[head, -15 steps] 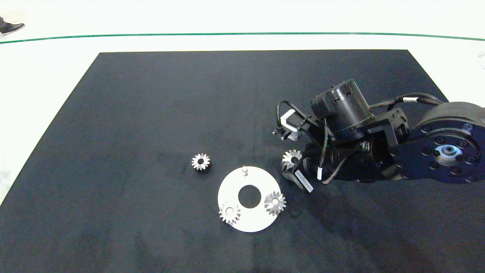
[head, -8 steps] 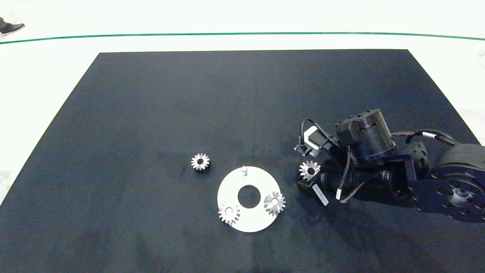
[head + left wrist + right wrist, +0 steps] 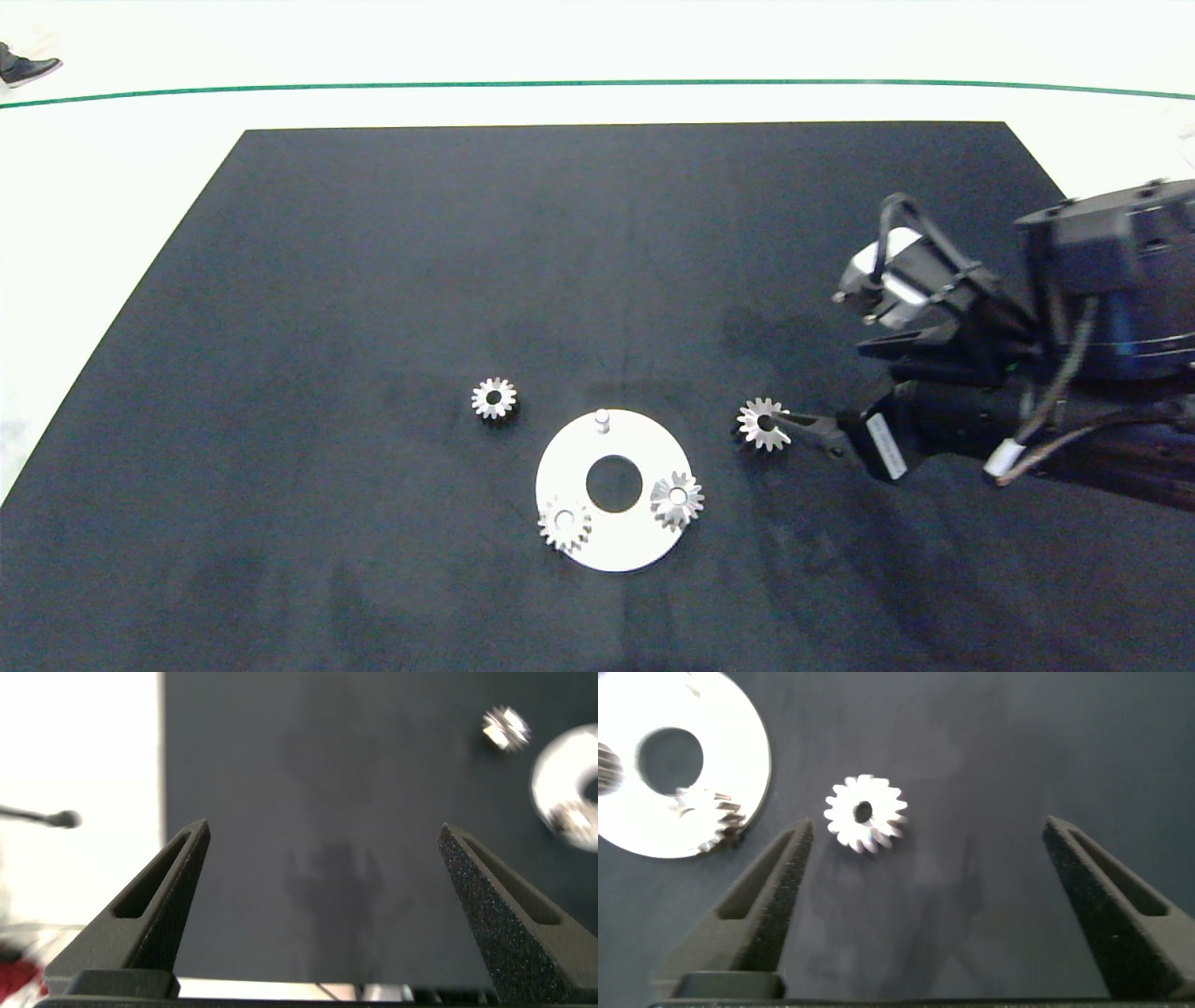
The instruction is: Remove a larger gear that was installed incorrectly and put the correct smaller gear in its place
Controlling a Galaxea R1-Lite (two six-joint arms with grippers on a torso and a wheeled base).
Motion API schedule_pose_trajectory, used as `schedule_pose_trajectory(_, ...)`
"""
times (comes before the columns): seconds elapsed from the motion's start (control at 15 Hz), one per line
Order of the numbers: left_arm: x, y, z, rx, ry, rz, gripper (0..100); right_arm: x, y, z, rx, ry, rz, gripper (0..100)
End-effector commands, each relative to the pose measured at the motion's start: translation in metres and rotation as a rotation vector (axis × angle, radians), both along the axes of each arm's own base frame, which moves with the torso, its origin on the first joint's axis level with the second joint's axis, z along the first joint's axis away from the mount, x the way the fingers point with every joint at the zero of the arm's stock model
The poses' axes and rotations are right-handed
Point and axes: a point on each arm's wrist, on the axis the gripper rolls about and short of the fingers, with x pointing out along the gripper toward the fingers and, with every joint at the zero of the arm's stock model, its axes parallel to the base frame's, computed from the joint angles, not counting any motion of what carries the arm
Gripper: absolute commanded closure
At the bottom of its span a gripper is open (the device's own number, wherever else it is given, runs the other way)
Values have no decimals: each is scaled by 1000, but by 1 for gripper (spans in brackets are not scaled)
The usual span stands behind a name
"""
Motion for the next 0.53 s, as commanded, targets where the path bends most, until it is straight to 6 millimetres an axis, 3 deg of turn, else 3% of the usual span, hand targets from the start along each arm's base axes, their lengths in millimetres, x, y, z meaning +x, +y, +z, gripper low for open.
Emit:
schedule_pose_trajectory(0.07, 24, -31, -3, -90, 38, -520, 0, -115, -82, 36, 192, -272, -12, 0)
schedule_pose_trajectory(0.13, 39, -48, -3, -125, 48, -563, 0, -124, -88, 38, 215, -298, -12, 0)
schedule_pose_trajectory(0.2, 68, -71, -11, -108, 82, -544, 0, -134, -95, 42, 240, -333, -12, 0)
schedule_pose_trajectory(0.27, 97, -99, -32, -22, 127, -550, 0, -142, -101, 49, 265, -374, -14, 0)
schedule_pose_trajectory(0.53, 140, -151, -98, 62, 167, -563, 0, -156, -111, 57, 280, -442, -7, 0)
